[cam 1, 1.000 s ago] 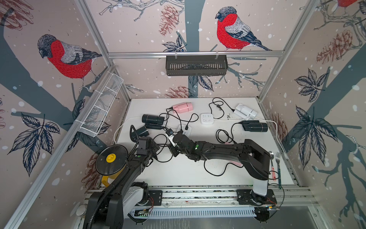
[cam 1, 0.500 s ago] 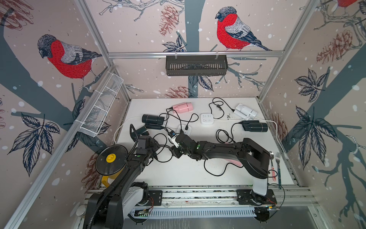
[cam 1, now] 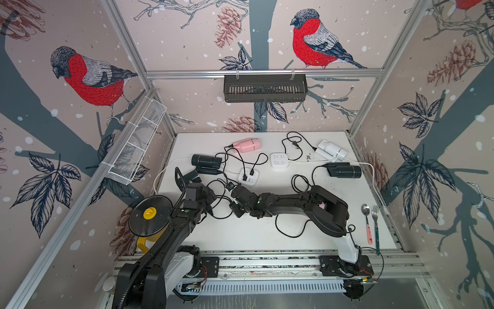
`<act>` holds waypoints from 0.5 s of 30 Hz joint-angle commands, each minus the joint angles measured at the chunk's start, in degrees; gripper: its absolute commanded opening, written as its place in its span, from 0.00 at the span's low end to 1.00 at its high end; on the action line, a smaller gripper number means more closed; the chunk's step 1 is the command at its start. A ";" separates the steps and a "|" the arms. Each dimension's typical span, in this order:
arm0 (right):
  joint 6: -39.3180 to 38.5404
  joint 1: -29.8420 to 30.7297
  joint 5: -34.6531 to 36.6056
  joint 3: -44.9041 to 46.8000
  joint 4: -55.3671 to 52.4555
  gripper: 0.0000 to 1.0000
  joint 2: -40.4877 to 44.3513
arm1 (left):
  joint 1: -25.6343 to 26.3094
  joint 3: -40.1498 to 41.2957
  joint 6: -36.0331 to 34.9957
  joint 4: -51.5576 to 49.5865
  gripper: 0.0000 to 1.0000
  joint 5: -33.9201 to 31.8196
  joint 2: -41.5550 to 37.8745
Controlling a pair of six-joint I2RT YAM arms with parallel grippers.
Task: Charge the blow dryers
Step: Pick up the plug from the center of the board.
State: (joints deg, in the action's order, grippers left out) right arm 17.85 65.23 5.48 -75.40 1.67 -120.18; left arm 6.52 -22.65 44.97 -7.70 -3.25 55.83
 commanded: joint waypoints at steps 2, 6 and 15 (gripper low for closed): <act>0.00 0.33 1.25 -0.07 -0.89 0.49 -0.67 | -0.06 -0.48 -0.15 1.35 0.80 -0.89 -0.09; 0.26 0.59 1.27 0.58 -0.19 0.41 -0.54 | -0.09 -0.64 -0.23 1.50 0.80 -0.80 -0.14; -0.04 0.73 6.59 6.98 0.08 0.18 10.51 | -0.05 -1.04 -1.34 2.24 0.80 1.43 -0.20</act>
State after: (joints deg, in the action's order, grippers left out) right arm 17.93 65.95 8.56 -69.89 1.72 -113.01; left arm 6.52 -23.24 44.49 -7.60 -2.79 55.77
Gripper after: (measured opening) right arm 0.204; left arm 0.801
